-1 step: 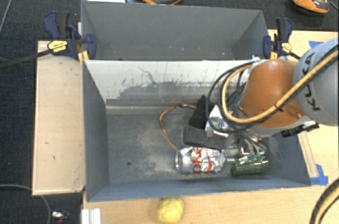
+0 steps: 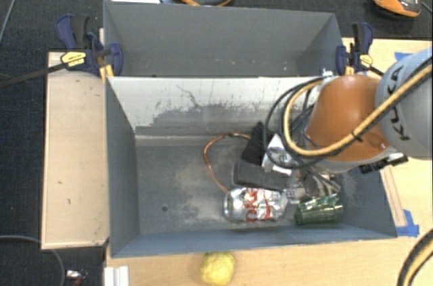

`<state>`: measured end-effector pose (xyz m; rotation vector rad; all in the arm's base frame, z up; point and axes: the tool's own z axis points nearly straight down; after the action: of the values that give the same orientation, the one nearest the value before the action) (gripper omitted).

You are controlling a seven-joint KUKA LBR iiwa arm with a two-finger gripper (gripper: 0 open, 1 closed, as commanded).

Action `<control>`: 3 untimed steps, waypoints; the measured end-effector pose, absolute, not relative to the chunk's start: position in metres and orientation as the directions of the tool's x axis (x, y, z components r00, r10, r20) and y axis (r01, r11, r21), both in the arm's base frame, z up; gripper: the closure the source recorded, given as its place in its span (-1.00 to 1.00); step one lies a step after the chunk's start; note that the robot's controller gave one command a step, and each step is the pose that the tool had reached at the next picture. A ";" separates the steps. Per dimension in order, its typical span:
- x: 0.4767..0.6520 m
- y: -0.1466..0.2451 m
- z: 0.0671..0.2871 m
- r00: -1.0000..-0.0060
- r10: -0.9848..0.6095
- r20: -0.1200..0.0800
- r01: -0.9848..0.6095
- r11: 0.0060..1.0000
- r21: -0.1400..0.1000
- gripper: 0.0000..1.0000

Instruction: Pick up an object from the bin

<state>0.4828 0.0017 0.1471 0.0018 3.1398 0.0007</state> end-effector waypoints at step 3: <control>0.481 0.032 0.100 -0.998 -0.066 -0.004 -0.066 0.998 -0.001 -1.00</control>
Offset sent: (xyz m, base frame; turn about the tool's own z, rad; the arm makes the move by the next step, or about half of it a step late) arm -0.0027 0.0476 -0.0162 -0.0367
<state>0.4809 0.0317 0.1003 -0.1033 3.1354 -0.0006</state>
